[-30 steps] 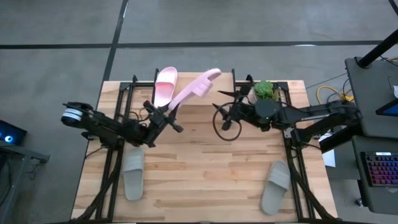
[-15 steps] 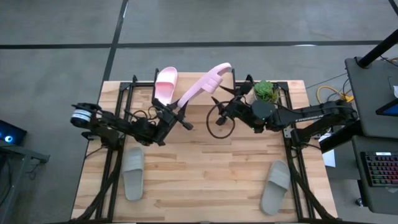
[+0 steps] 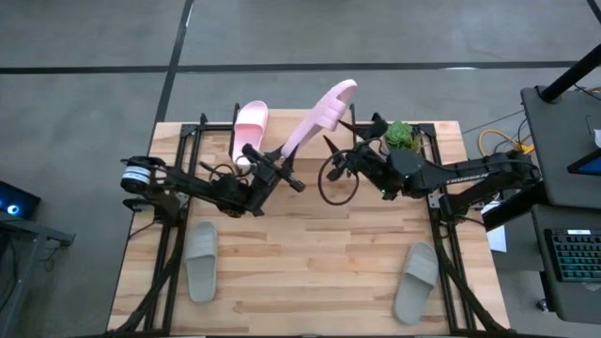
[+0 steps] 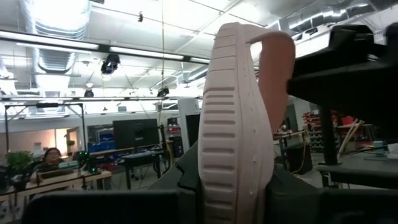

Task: Pick and place slides into the shelf
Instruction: Put the pink slipper on the shelf

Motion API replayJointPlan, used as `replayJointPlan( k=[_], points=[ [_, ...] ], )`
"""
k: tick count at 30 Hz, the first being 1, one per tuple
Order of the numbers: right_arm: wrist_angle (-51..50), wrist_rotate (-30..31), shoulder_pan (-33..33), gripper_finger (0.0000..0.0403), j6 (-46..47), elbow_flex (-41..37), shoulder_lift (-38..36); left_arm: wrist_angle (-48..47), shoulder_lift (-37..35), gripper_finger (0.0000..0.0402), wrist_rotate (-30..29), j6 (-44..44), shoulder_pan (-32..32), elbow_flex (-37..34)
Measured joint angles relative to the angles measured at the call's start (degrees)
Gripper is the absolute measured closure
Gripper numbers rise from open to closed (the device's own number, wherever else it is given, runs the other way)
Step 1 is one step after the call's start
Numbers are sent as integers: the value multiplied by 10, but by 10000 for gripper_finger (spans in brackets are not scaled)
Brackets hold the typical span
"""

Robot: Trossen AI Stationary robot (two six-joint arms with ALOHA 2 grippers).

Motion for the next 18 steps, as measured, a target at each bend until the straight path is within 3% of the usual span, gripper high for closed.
replayJointPlan(
  k=[10,18],
  points=[
    [68,70,0,171,-32,0,0,1,53,359,10,0,0,62],
    [123,119,-3,176,-73,0,0,-2,58,359,19,0,-4,64]
  ],
)
